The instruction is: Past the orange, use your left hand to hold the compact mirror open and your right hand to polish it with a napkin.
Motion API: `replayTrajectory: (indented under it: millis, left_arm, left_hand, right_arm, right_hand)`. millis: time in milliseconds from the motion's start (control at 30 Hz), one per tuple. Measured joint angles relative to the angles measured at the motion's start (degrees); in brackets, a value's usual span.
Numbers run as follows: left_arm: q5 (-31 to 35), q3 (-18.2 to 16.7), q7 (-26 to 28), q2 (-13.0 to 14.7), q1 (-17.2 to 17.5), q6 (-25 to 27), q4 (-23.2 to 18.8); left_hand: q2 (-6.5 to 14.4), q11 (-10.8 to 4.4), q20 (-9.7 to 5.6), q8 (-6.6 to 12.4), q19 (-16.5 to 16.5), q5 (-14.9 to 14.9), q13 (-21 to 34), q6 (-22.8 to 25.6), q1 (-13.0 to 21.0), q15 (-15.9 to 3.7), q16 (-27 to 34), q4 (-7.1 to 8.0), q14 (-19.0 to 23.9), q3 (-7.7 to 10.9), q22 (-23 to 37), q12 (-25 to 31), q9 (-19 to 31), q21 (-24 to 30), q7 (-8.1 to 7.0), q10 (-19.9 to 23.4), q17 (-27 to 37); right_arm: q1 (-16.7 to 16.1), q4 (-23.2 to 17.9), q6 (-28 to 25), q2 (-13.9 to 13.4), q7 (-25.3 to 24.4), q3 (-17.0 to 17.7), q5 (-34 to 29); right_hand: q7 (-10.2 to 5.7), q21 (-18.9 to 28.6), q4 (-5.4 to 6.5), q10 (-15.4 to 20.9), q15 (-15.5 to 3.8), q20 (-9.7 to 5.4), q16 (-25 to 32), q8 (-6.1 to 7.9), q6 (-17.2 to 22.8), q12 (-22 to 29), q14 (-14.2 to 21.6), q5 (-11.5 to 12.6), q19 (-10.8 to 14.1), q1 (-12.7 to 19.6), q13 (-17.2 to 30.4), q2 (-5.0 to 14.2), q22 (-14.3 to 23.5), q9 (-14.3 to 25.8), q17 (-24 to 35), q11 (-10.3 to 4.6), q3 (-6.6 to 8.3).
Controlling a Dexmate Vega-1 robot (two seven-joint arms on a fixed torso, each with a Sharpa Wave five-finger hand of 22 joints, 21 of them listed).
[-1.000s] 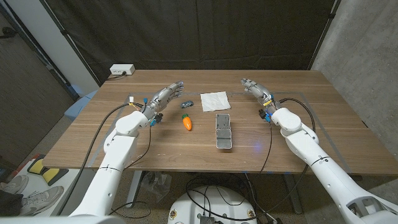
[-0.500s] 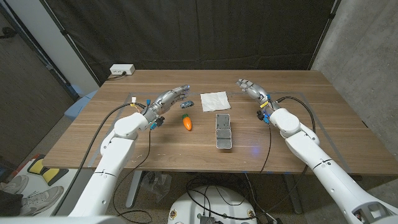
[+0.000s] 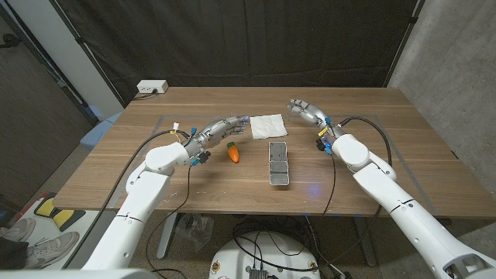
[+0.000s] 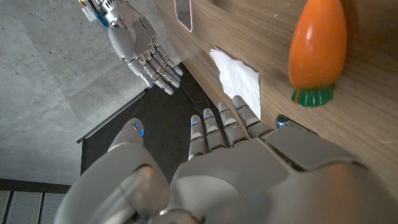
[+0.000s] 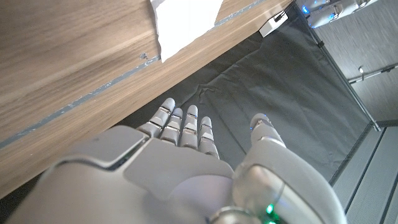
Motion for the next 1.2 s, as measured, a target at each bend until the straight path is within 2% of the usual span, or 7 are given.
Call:
replayTrajectory:
  millis: [300,433,533,700,900,1033,1200]
  left_arm:
    - [-0.83,1.13,-2.87,0.87,0.44,2.36,-0.98]
    - [-1.16,1.48,-3.75,1.13,0.65,3.49,-1.55]
    - [-1.72,1.75,-4.86,1.28,0.78,5.37,-2.11]
    - [-3.15,1.90,-6.58,1.23,0.89,9.01,-2.88]
    - [-5.64,1.47,-8.17,0.35,1.26,14.15,-3.84]
    - [-7.27,0.80,-8.74,-0.42,1.69,17.58,-4.63]
    - [-8.75,0.80,-8.82,-0.42,1.69,21.70,-4.63]
  left_hand:
    - [-0.24,0.30,1.30,-0.45,3.19,-0.43,0.00,0.52,0.83,-0.07,0.00,-0.33,1.71,0.01,0.00,-0.50,0.29,0.72,0.51,0.81,0.00]
    - [-1.17,0.66,3.19,-0.68,7.11,-0.66,0.00,1.26,1.76,-0.06,0.00,-1.04,3.60,-0.60,0.01,-0.50,0.28,1.77,1.26,2.44,0.07]
    - [-1.50,0.89,4.00,-0.68,8.91,-0.66,0.00,1.94,2.09,-0.09,0.00,-1.27,4.19,-0.49,-0.25,-0.50,0.28,2.02,1.94,3.06,0.17]
    - [-1.44,1.10,4.09,-0.68,9.62,-1.09,0.00,2.26,2.66,0.03,-0.03,-1.49,4.48,-0.72,-0.27,-0.90,0.28,2.02,2.25,3.63,0.17]
    - [-1.83,1.77,3.71,-2.31,9.65,-1.09,0.29,-0.37,3.34,0.26,-1.12,-2.09,3.59,-0.92,-0.27,-2.22,0.28,1.56,2.78,2.27,0.17]
    - [-2.20,1.57,3.66,-2.60,9.59,-1.09,0.28,-1.18,3.71,0.32,-1.46,-2.28,3.49,-1.05,-0.26,-2.49,0.49,1.56,3.20,1.82,0.17]
    - [-3.16,1.54,3.66,-2.78,9.59,-1.09,0.29,-1.67,5.46,0.13,-1.56,-3.45,3.31,-0.96,-0.26,-2.66,0.55,1.11,3.69,1.32,0.05]
  right_arm:
    - [1.62,-1.11,-1.72,-0.46,0.70,-2.21,-4.57]
    - [2.25,-1.21,-2.23,-0.49,1.00,-2.93,-6.20]
    - [2.73,-1.22,-2.66,-0.48,1.24,-3.46,-7.63]
    - [3.29,-1.17,-2.95,-0.30,1.50,-4.01,-8.90]
    - [3.69,-0.77,-3.07,-0.04,1.66,-4.34,-9.87]
    - [3.90,-0.47,-3.07,0.13,1.72,-4.43,-10.28]
    - [4.09,-0.20,-3.07,0.31,1.72,-4.50,-10.28]
  right_hand:
    - [-0.30,0.00,-0.48,0.30,-0.43,-0.32,0.00,0.00,0.31,0.00,0.43,0.00,0.32,0.28,0.00,0.28,0.00,0.00,0.00,-0.30,0.00]
    - [-0.30,-0.22,-0.72,0.30,-0.43,-0.32,0.00,0.00,0.31,0.00,0.43,0.00,0.32,0.83,0.00,0.34,0.00,0.00,0.00,-0.30,0.24]
    - [-0.30,-0.22,-0.71,0.53,-0.73,-0.32,0.00,0.00,0.31,0.00,0.73,0.00,0.32,0.89,0.00,0.28,0.00,0.00,0.00,-0.53,0.24]
    - [-0.29,-0.22,-0.71,0.61,-0.73,-0.32,0.00,0.00,0.31,0.00,0.73,-0.23,0.32,0.89,0.00,0.29,0.00,0.00,0.00,-0.60,0.24]
    - [-0.29,-0.19,-0.95,0.61,-0.73,-0.63,-0.28,0.00,0.30,0.00,0.73,-0.23,0.63,1.41,0.00,0.35,0.00,0.00,0.00,-0.60,0.48]
    - [-0.60,-0.45,-0.95,0.61,-0.73,-0.63,-0.28,0.00,0.62,0.00,0.73,-0.22,0.62,1.41,0.00,0.35,0.00,-0.01,0.00,-0.60,0.48]
    - [-0.61,-0.45,-1.12,0.61,-0.73,-0.63,-0.28,-0.22,0.62,0.00,0.73,-0.22,0.62,1.41,0.00,0.36,0.00,0.00,0.00,-0.60,0.30]
